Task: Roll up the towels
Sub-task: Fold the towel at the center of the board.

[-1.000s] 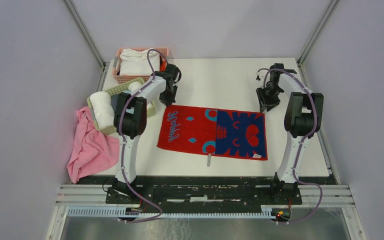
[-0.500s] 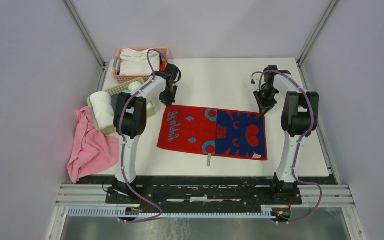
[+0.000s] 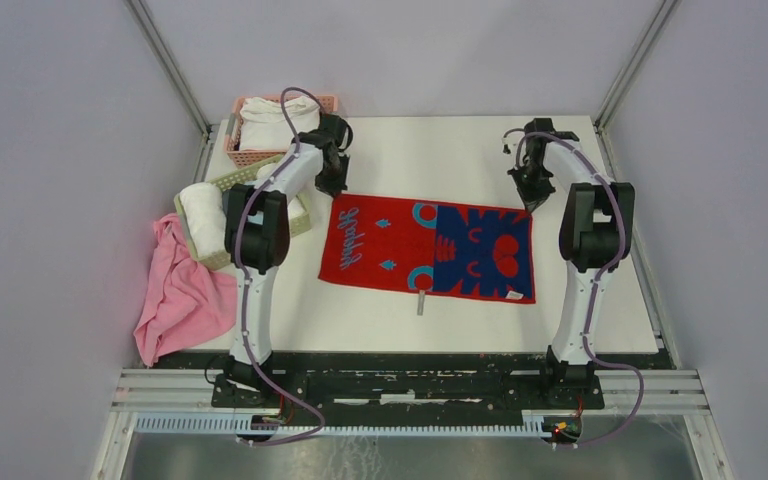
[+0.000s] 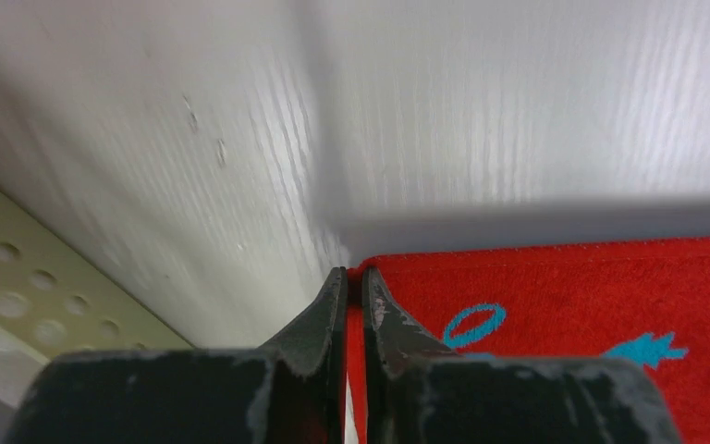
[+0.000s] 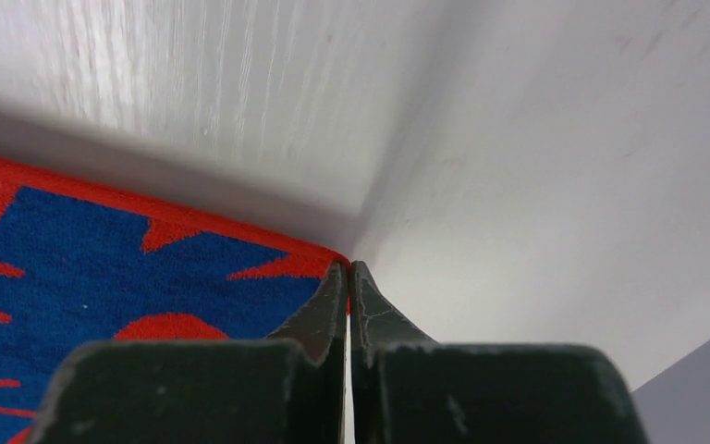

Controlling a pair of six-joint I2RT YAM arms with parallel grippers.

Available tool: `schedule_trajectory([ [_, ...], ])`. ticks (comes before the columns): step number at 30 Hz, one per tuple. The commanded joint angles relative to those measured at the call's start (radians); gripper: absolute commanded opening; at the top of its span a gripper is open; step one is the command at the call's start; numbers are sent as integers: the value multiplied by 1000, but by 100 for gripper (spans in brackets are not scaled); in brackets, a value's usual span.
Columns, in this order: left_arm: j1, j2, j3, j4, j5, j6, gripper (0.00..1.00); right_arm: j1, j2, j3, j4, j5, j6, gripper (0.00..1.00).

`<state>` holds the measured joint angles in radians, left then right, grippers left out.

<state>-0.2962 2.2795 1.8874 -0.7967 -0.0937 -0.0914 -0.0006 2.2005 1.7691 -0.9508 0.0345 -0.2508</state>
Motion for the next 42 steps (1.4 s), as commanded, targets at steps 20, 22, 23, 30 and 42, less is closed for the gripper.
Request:
schedule_trajectory([
  [20, 45, -274, -120, 167, 34, 24, 3, 0, -471, -363, 362, 70, 174, 1],
  [22, 44, -316, -176, 181, 37, 7, 3, 1, -523, -435, 397, 84, 210, 1],
  [23, 45, -332, -212, 187, 32, -2, 3, 1, -548, -483, 419, 84, 225, 1],
  [30, 44, -441, -380, 197, 30, -58, 3, 7, -700, -695, 507, 89, 339, 1],
  [42, 43, -552, -612, 215, 59, -95, 3, 17, -847, -882, 456, 113, 457, 3],
])
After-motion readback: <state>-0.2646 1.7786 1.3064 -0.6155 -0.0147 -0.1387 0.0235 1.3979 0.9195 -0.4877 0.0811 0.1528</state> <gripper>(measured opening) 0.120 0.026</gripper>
